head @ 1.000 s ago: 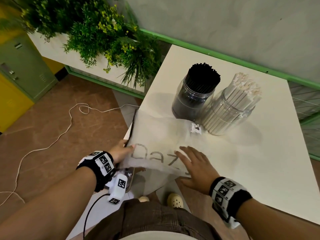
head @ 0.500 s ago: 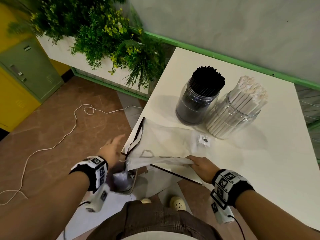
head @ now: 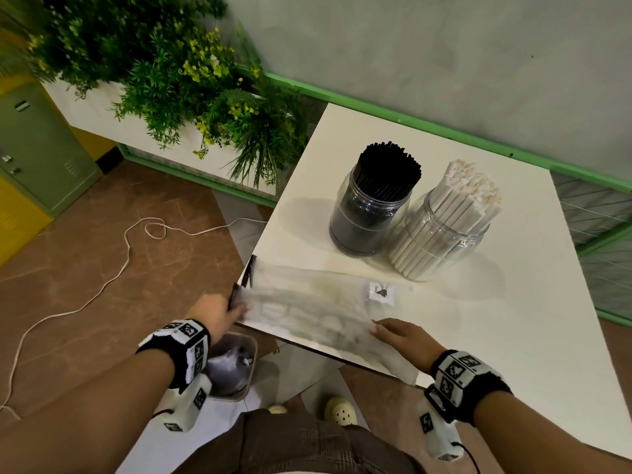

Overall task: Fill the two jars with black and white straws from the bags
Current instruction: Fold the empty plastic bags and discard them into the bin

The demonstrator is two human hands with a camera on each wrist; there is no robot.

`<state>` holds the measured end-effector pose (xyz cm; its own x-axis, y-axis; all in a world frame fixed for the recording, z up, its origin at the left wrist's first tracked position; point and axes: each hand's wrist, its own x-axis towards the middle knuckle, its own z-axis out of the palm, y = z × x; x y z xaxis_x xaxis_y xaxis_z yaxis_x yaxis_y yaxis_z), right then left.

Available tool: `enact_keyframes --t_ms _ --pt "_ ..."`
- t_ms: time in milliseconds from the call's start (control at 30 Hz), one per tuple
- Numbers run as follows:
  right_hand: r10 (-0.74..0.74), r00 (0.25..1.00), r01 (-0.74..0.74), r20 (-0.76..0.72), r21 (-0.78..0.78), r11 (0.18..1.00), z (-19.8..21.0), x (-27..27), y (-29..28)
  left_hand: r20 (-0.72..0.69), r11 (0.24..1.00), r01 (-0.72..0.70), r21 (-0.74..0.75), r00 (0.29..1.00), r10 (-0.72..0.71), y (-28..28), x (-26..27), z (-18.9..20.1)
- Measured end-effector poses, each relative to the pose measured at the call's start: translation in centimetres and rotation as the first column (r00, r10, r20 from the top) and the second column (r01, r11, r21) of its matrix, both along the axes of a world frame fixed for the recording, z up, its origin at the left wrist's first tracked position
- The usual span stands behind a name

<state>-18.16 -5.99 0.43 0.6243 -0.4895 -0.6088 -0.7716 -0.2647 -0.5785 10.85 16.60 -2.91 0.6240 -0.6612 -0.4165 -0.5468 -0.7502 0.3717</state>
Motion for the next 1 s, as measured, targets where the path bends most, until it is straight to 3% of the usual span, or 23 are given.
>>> enact_keyframes --t_ms 67,167,233,333,400,533,633,700,733,800,833,900,933,1000 --pt "-0.133 0.987 0.117 0.093 0.157 0.981 0.2 -1.3 -0.2 -0.032 0.99 -0.138 0.016 0.99 0.139 -0.5 0.4 -0.3" --pt "-0.175 0.971 0.114 0.163 0.33 0.937 -0.1 -2.7 0.2 -0.087 0.975 -0.223 0.013 0.971 0.224 -1.3 0.6 -0.9" --pt "-0.075 0.983 0.032 0.166 0.245 0.969 -1.2 -3.4 0.6 -0.081 0.975 -0.221 0.033 0.971 0.223 -1.8 0.4 -1.0" --pt "0.039 0.992 -0.038 0.124 -0.013 0.999 -2.5 -3.9 1.4 -0.084 0.97 -0.233 0.066 0.968 0.238 -1.9 0.5 -1.0" --pt "-0.089 0.979 0.109 0.186 -0.101 0.989 -3.0 -3.9 1.7 -0.101 0.97 -0.237 0.056 0.965 0.242 -1.7 0.9 -0.8" --pt "-0.408 0.881 0.443 0.241 -0.114 0.889 -3.2 -3.1 0.8 -0.075 0.985 -0.165 0.052 0.983 0.169 -1.3 1.3 -0.7" --pt "-0.446 0.864 0.496 0.232 -0.252 0.831 -3.3 -2.5 0.1 -0.029 0.988 -0.134 0.073 0.99 0.136 -1.4 1.0 -0.5" --pt "-0.474 0.794 0.591 0.382 -0.302 0.748 -3.1 -2.1 0.3 -0.018 0.982 -0.167 0.084 0.985 0.169 -1.4 0.7 -0.4" --pt "-0.415 0.773 0.609 0.48 -0.38 0.696 -2.9 -2.0 0.5 -0.02 0.977 -0.197 0.085 0.98 0.199 -1.5 0.6 -0.5" --pt "-0.115 0.812 0.508 0.572 -0.597 0.621 -1.7 -1.3 1.6 -0.009 0.963 -0.262 0.063 0.965 0.263 -1.6 0.3 -0.3" --pt "0.071 0.843 0.378 0.533 -0.681 0.627 -1.1 -0.8 2.5 0.004 0.954 -0.299 0.036 0.954 0.299 -1.6 0.2 -0.3" --pt "0.375 0.875 0.001 0.307 -0.775 0.632 -0.8 0.4 4.3 0.084 0.939 -0.343 -0.038 0.935 0.345 -1.6 -0.3 0.1" --pt "0.455 0.875 -0.184 0.163 -0.758 0.626 -1.0 1.2 4.9 0.17 0.945 -0.316 -0.08 0.93 0.326 -1.7 -0.6 0.3" --pt "0.444 0.893 -0.389 -0.069 -0.614 0.687 -1.8 2.5 5.1 0.354 0.982 -0.135 -0.134 0.919 0.175 -2.0 -1.2 0.8"
